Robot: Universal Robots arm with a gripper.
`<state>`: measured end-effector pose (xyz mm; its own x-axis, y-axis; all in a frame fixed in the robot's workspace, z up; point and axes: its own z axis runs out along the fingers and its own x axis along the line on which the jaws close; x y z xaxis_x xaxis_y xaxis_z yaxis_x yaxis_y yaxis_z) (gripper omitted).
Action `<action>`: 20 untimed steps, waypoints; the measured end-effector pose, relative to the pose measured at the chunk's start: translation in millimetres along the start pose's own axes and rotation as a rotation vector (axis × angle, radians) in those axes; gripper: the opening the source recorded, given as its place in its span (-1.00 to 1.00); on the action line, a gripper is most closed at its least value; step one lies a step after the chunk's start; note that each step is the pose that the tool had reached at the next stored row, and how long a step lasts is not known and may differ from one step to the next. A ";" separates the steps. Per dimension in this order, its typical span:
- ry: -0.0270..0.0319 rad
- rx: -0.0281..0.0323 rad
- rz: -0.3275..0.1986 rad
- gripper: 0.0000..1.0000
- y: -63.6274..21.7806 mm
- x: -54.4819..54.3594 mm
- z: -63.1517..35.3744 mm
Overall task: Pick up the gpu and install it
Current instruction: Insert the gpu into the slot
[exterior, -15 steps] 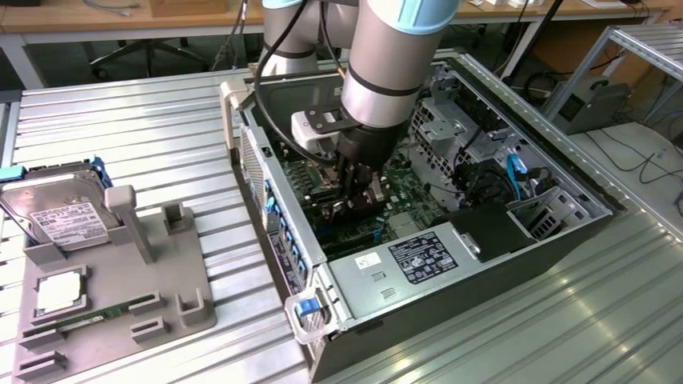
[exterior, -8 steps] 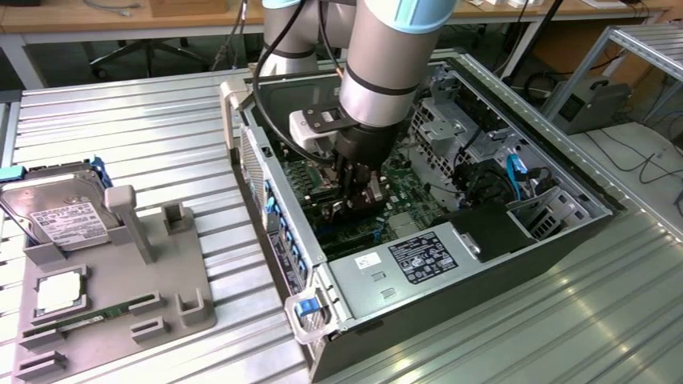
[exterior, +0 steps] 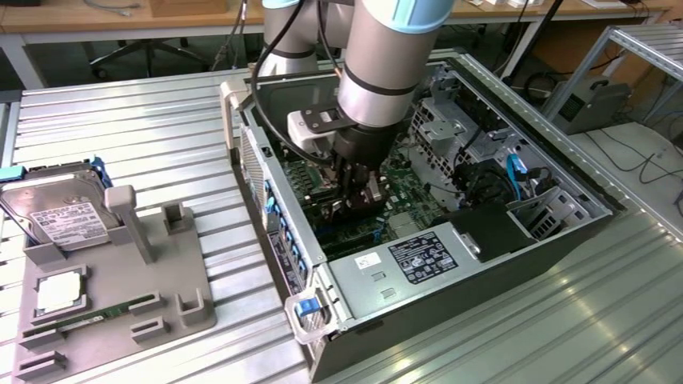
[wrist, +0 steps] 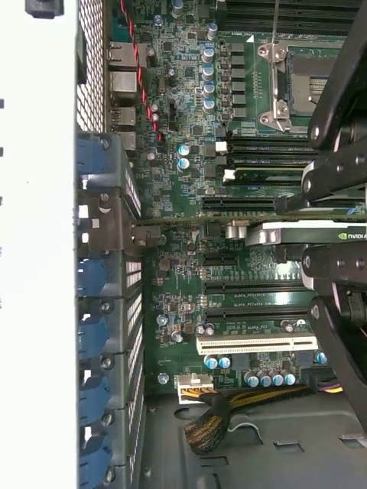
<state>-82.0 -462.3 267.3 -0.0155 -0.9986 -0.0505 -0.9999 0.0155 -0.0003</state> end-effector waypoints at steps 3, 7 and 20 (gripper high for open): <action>0.0000 0.0000 0.000 -0.47 0.8 0.0 0.2; 0.0001 -0.0001 0.000 -0.47 1.4 0.1 0.6; -0.0001 0.0000 0.000 -0.47 3.3 0.2 2.2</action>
<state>-85.3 -462.3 265.1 -0.0156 -0.9986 -0.0506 -0.9999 0.0157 -0.0002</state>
